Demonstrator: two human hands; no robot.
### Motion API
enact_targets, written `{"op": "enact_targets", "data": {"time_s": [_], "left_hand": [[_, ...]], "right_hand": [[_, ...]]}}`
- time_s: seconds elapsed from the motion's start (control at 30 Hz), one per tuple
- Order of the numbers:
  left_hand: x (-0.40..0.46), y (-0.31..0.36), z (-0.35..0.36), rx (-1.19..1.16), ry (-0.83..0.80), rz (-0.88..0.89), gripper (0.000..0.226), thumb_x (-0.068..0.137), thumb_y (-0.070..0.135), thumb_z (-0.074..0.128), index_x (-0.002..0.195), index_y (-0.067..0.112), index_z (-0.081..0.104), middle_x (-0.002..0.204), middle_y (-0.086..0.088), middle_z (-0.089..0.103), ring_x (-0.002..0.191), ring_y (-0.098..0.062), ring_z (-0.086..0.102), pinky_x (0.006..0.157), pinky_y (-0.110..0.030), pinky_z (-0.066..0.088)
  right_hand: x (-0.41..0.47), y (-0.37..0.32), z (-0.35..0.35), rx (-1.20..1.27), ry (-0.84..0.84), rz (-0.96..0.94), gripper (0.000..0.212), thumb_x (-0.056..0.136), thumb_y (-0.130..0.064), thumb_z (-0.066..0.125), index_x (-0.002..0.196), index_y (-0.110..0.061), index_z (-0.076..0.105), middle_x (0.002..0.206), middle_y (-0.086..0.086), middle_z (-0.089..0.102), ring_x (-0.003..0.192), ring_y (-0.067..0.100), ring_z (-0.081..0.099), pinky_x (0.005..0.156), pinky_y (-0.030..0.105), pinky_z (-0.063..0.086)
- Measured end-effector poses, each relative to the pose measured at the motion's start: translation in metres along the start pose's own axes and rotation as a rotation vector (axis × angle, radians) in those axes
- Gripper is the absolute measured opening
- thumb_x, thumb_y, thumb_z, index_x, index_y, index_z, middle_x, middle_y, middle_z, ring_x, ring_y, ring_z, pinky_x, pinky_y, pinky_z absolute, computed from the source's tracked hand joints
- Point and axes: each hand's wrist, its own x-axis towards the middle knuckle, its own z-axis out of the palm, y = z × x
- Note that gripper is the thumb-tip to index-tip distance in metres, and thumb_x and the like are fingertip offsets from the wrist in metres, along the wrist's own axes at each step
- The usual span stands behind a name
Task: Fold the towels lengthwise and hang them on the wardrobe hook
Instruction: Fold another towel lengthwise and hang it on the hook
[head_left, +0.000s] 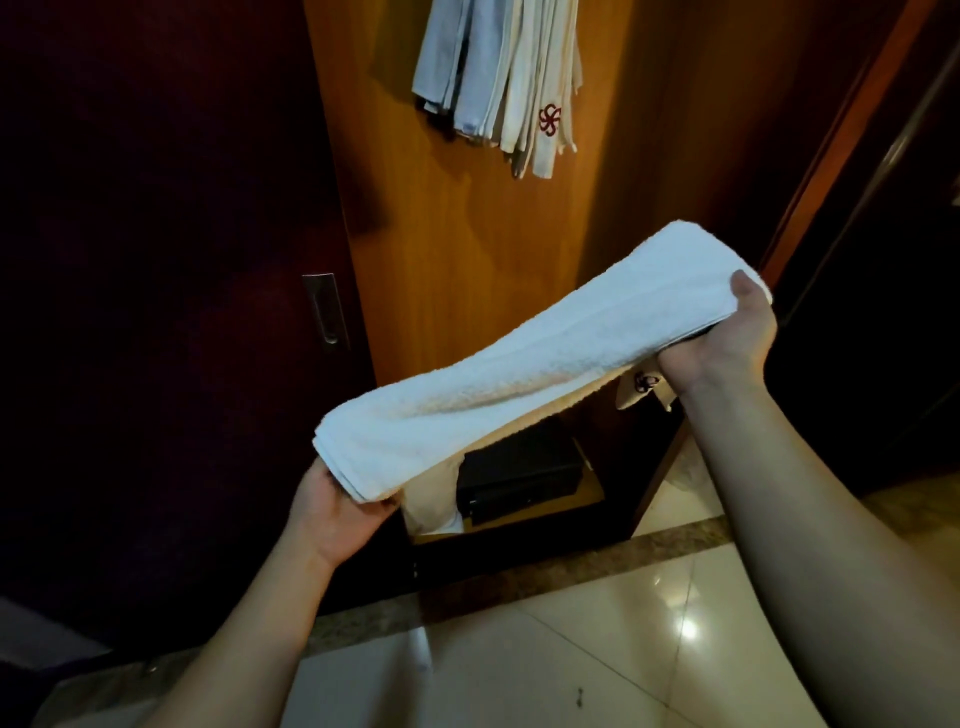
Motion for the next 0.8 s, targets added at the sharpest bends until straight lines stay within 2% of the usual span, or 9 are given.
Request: {"op": "enact_targets", "data": {"time_s": [0.1, 0.17, 0.27, 0.4, 0.47, 0.57, 0.67, 0.73, 0.8], "left_hand": [[-0.001, -0.014, 0.001, -0.029, 0.06, -0.042, 0.048, 0.077, 0.044, 0.054, 0.118, 0.025, 0.07, 0.121, -0.011, 0.07, 0.111, -0.036, 0.062, 0.089, -0.048, 0.047], [0.002, -0.021, -0.003, -0.071, 0.098, -0.039, 0.051, 0.082, 0.048, 0.055, 0.125, 0.023, 0.065, 0.123, -0.013, 0.069, 0.116, -0.039, 0.059, 0.088, -0.051, 0.047], [0.003, -0.027, -0.001, -0.08, 0.116, -0.058, 0.059, 0.089, 0.065, 0.048, 0.124, 0.02, 0.064, 0.12, -0.014, 0.07, 0.114, -0.037, 0.061, 0.092, -0.051, 0.046], [0.009, -0.035, 0.005, 0.29, 0.178, 0.035, 0.041, 0.096, 0.031, 0.06, 0.134, 0.016, 0.057, 0.114, -0.006, 0.073, 0.108, -0.026, 0.067, 0.088, -0.042, 0.052], [0.011, -0.037, 0.003, 0.236, 0.23, 0.097, 0.037, 0.099, 0.024, 0.057, 0.135, 0.015, 0.057, 0.114, -0.005, 0.073, 0.104, -0.022, 0.069, 0.087, -0.038, 0.054], [0.009, -0.039, 0.002, 0.023, 0.239, 0.114, 0.028, 0.1, 0.02, 0.054, 0.127, 0.011, 0.059, 0.106, -0.007, 0.075, 0.102, -0.024, 0.069, 0.088, -0.041, 0.053], [0.008, -0.039, 0.004, -0.136, 0.264, 0.01, 0.018, 0.1, 0.016, 0.053, 0.114, 0.007, 0.061, 0.102, -0.013, 0.074, 0.099, -0.029, 0.067, 0.072, -0.044, 0.055], [0.007, -0.04, 0.003, -0.167, 0.265, -0.04, 0.019, 0.1, 0.014, 0.053, 0.116, 0.006, 0.059, 0.107, -0.014, 0.07, 0.089, -0.025, 0.066, 0.054, -0.033, 0.055], [0.008, -0.043, -0.001, -0.138, 0.284, -0.106, 0.015, 0.1, 0.011, 0.053, 0.112, 0.004, 0.058, 0.096, -0.013, 0.07, 0.069, -0.018, 0.063, 0.042, -0.02, 0.049]], "right_hand": [[-0.008, 0.003, 0.005, -0.014, -0.022, -0.005, 0.042, 0.094, -0.033, 0.059, 0.131, -0.015, 0.052, 0.116, 0.012, 0.07, 0.105, 0.034, 0.066, 0.077, 0.042, 0.055], [-0.009, 0.003, 0.007, -0.021, -0.003, -0.018, 0.041, 0.094, -0.034, 0.059, 0.13, -0.016, 0.051, 0.113, 0.011, 0.069, 0.102, 0.033, 0.066, 0.071, 0.04, 0.055], [-0.009, 0.005, 0.007, -0.044, 0.002, -0.031, 0.041, 0.093, -0.038, 0.06, 0.127, -0.017, 0.051, 0.115, 0.01, 0.069, 0.105, 0.032, 0.066, 0.08, 0.041, 0.056], [-0.008, 0.01, 0.004, -0.099, 0.0, -0.045, 0.034, 0.094, -0.041, 0.059, 0.119, -0.019, 0.053, 0.113, 0.007, 0.069, 0.104, 0.028, 0.065, 0.086, 0.041, 0.053], [-0.003, 0.007, 0.003, -0.128, 0.011, -0.073, 0.035, 0.094, -0.041, 0.061, 0.117, -0.017, 0.054, 0.111, 0.008, 0.07, 0.102, 0.028, 0.067, 0.087, 0.041, 0.054], [0.008, 0.0, -0.002, -0.185, 0.053, -0.115, 0.052, 0.09, -0.041, 0.064, 0.132, -0.015, 0.048, 0.113, 0.008, 0.071, 0.102, 0.027, 0.069, 0.083, 0.039, 0.057], [0.015, -0.001, -0.011, -0.205, 0.105, -0.116, 0.065, 0.081, -0.04, 0.071, 0.136, -0.015, 0.046, 0.111, 0.008, 0.072, 0.099, 0.028, 0.071, 0.075, 0.038, 0.059], [0.017, 0.001, -0.016, -0.165, 0.145, -0.105, 0.073, 0.073, -0.037, 0.078, 0.134, -0.016, 0.044, 0.11, 0.01, 0.072, 0.099, 0.032, 0.07, 0.077, 0.044, 0.059], [0.015, 0.003, -0.018, -0.118, 0.13, -0.091, 0.073, 0.072, -0.034, 0.079, 0.133, -0.016, 0.043, 0.113, 0.012, 0.071, 0.101, 0.035, 0.069, 0.084, 0.051, 0.056]]}}
